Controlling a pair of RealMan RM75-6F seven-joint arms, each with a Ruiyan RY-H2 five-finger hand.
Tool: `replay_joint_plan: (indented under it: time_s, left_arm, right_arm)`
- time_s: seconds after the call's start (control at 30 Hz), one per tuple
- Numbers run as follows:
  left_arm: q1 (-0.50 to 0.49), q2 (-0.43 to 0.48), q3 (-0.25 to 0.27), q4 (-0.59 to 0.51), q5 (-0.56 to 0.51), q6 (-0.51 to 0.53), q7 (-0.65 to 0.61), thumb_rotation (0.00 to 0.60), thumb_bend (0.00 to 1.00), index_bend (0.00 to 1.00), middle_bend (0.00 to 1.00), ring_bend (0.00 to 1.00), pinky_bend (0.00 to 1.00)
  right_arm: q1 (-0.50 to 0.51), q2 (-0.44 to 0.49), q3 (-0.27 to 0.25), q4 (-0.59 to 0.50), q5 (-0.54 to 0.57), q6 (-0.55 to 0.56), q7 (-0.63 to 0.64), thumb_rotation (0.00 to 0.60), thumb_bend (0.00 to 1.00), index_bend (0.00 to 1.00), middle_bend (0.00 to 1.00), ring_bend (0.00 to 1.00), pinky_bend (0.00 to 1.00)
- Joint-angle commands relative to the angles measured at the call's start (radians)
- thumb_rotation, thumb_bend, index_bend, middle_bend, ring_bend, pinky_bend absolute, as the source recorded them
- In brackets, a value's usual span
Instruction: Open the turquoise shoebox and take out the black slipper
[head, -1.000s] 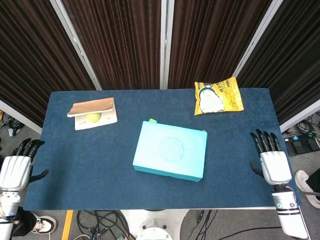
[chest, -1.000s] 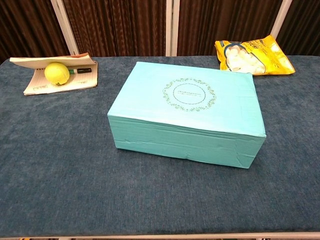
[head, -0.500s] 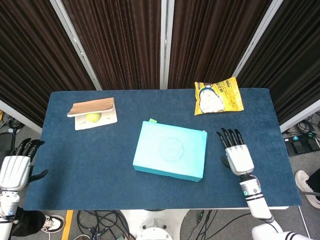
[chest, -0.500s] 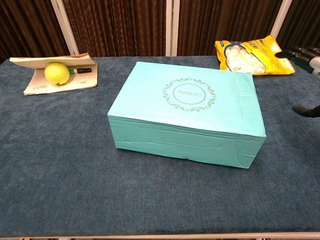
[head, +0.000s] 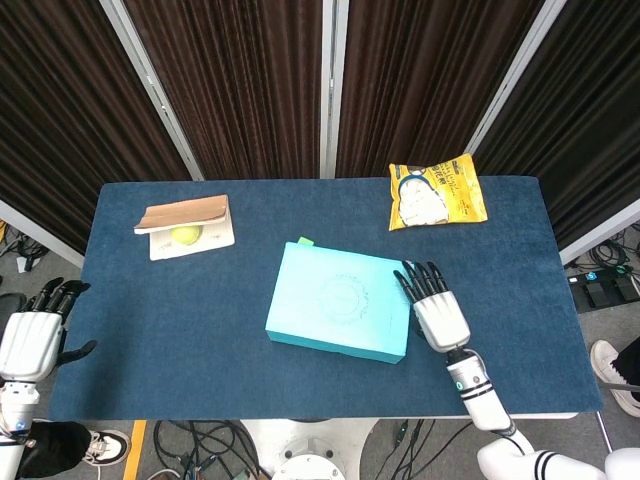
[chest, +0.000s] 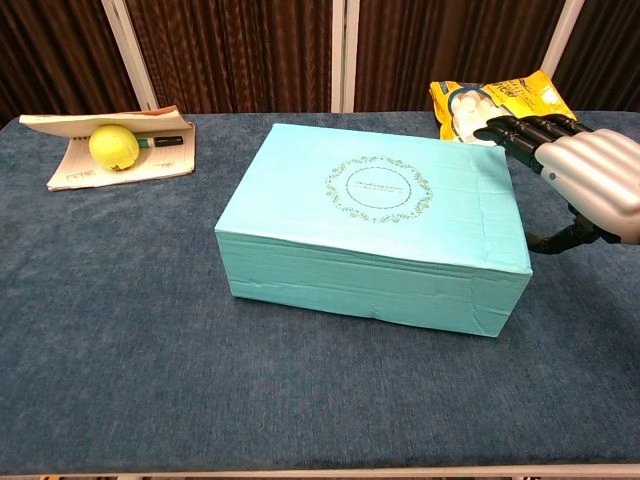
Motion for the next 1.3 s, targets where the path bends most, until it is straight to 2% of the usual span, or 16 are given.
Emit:
replay_joint_plan:
  time_s: [0.03,0.33,0.53,0.83,1.1,1.3]
  left_arm:
    - [0.000,0.000,0.000,-0.001,0.001,0.002,0.001,0.600,0.07,0.19,0.19,0.11,0.32]
    - [0.000,0.002,0.001,-0.003,0.003,0.002,0.000,0.600,0.07,0.19,0.19,0.11,0.32]
    - [-0.004,-0.003,0.002,-0.001,0.002,-0.003,-0.004,0.600,0.07,0.19,0.19,0.11,0.32]
    - [-0.004,-0.003,0.003,-0.001,0.006,0.000,-0.008,0.600,0.07,0.19,0.19,0.11,0.32]
    - [-0.008,-0.007,0.006,-0.001,0.006,-0.010,-0.004,0.600,0.07,0.19,0.19,0.11,0.32]
    - [-0.014,-0.013,0.007,-0.001,0.002,-0.021,0.009,0.600,0.07,0.19,0.19,0.11,0.32]
  right_arm:
    - [0.007,-0.012,-0.009,0.010,-0.010,0.003,0.012,0.600,0.17,0.00,0.00,0.00,0.00]
    - [0.018,-0.018,-0.015,0.003,-0.016,0.002,0.024,0.600,0.17,0.00,0.00,0.00,0.00]
    - [0.016,0.002,-0.029,-0.051,-0.028,0.010,0.058,0.600,0.17,0.00,0.00,0.00,0.00]
    - [0.002,0.032,-0.041,-0.090,-0.039,0.034,0.017,0.600,0.17,0.00,0.00,0.00,0.00]
    - [0.023,0.108,-0.030,-0.071,-0.024,-0.012,0.002,0.600,0.17,0.00,0.02,0.00,0.00]
    - [0.052,0.091,-0.027,-0.004,-0.027,-0.045,0.011,0.600,0.19,0.00,0.03,0.00,0.00]
